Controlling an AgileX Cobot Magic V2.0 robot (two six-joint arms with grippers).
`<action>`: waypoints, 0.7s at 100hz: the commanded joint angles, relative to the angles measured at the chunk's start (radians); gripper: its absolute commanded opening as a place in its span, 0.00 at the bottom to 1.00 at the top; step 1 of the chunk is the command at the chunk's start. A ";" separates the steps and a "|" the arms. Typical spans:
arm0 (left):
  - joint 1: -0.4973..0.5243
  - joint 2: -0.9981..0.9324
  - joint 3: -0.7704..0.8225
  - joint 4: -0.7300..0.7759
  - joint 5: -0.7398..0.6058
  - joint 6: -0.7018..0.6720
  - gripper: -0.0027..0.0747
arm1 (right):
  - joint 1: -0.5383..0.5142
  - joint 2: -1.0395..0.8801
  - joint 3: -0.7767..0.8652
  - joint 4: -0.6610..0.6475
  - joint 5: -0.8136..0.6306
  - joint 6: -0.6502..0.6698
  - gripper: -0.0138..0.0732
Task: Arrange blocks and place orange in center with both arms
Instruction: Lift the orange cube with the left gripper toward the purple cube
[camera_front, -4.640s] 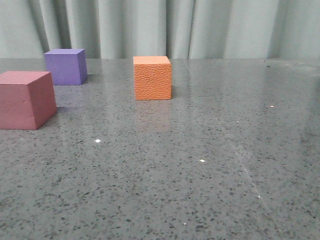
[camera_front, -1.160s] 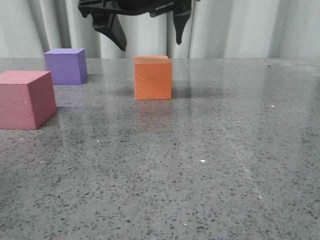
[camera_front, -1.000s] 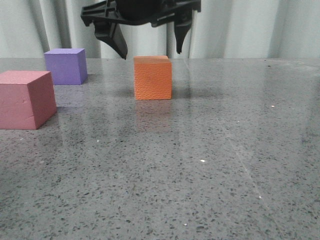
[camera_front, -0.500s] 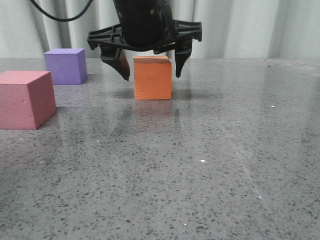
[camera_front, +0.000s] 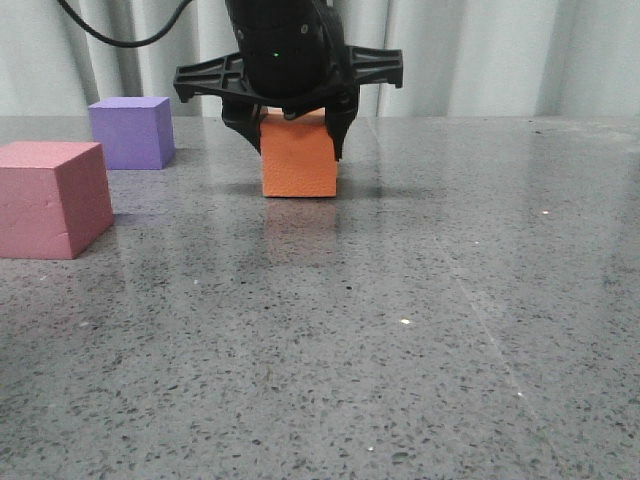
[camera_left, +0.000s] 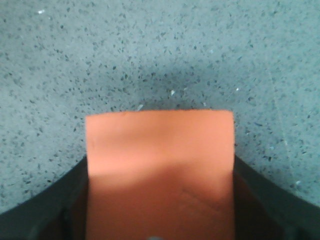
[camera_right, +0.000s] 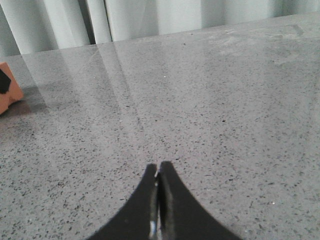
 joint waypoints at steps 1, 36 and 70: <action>-0.009 -0.103 -0.034 0.053 -0.021 -0.005 0.25 | -0.005 -0.024 -0.013 0.000 -0.085 -0.011 0.08; -0.001 -0.261 -0.034 0.229 0.081 -0.005 0.25 | -0.005 -0.024 -0.013 0.000 -0.085 -0.011 0.08; 0.087 -0.397 0.198 0.317 0.014 -0.045 0.25 | -0.005 -0.024 -0.013 0.000 -0.085 -0.011 0.08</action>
